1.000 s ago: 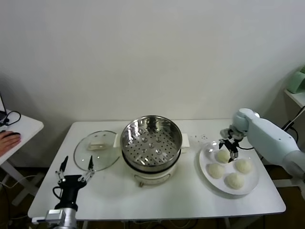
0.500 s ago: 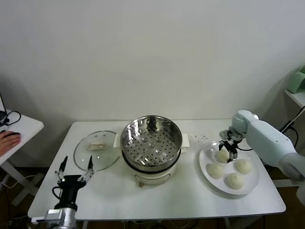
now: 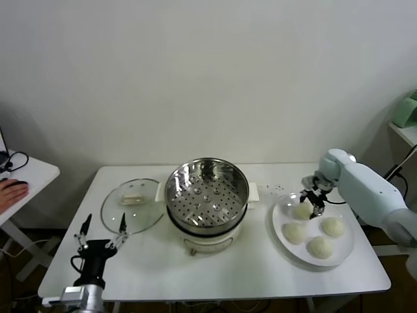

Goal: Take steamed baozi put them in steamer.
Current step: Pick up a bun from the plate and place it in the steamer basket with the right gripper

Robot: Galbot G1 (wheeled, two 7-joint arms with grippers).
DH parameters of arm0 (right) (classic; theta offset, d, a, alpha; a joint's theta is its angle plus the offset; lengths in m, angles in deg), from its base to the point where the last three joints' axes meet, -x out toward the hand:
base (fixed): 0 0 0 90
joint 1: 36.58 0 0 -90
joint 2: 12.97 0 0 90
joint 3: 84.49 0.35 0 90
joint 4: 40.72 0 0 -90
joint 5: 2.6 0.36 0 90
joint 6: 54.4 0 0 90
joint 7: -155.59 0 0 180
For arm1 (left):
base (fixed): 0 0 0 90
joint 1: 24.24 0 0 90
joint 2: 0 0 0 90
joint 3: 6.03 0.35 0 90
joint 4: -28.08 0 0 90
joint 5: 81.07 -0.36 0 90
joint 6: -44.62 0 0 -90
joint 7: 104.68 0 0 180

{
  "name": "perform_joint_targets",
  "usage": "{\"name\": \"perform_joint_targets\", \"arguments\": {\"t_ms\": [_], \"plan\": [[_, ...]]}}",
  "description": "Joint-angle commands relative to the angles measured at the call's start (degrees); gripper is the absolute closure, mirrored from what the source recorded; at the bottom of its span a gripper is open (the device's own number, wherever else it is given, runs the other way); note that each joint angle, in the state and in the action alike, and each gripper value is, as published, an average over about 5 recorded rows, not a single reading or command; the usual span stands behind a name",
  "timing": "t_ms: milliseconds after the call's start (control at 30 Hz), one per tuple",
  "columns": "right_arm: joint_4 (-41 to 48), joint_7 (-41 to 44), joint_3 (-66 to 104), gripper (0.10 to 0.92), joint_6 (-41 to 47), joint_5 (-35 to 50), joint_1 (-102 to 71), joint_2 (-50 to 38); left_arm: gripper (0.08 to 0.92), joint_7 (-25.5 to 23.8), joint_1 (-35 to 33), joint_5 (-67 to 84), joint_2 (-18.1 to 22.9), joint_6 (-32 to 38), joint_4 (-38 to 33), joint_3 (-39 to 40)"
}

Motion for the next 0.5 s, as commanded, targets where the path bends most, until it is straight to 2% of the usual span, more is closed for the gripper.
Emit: {"name": "perform_joint_targets", "arguments": {"t_ms": [33, 233, 500], "plan": [[-10.3, 0.6, -4.4, 0.344, -6.6, 0.2, 11.6, -0.9, 0.177, 0.0, -0.4, 0.0, -0.3, 0.2, -0.1, -0.2], [-20.4, 1.3, -11.2, 0.339, -15.0, -1.1, 24.3, -0.5, 0.177, -0.2, -1.9, 1.5, -0.8, -0.1, -1.2, -0.1], [-31.2, 0.7, -14.1, 0.338, -20.0, -5.6, 31.2, 2.6, 0.177, -0.2, -2.2, 1.6, -1.1, -0.4, -1.6, -0.4]]}}
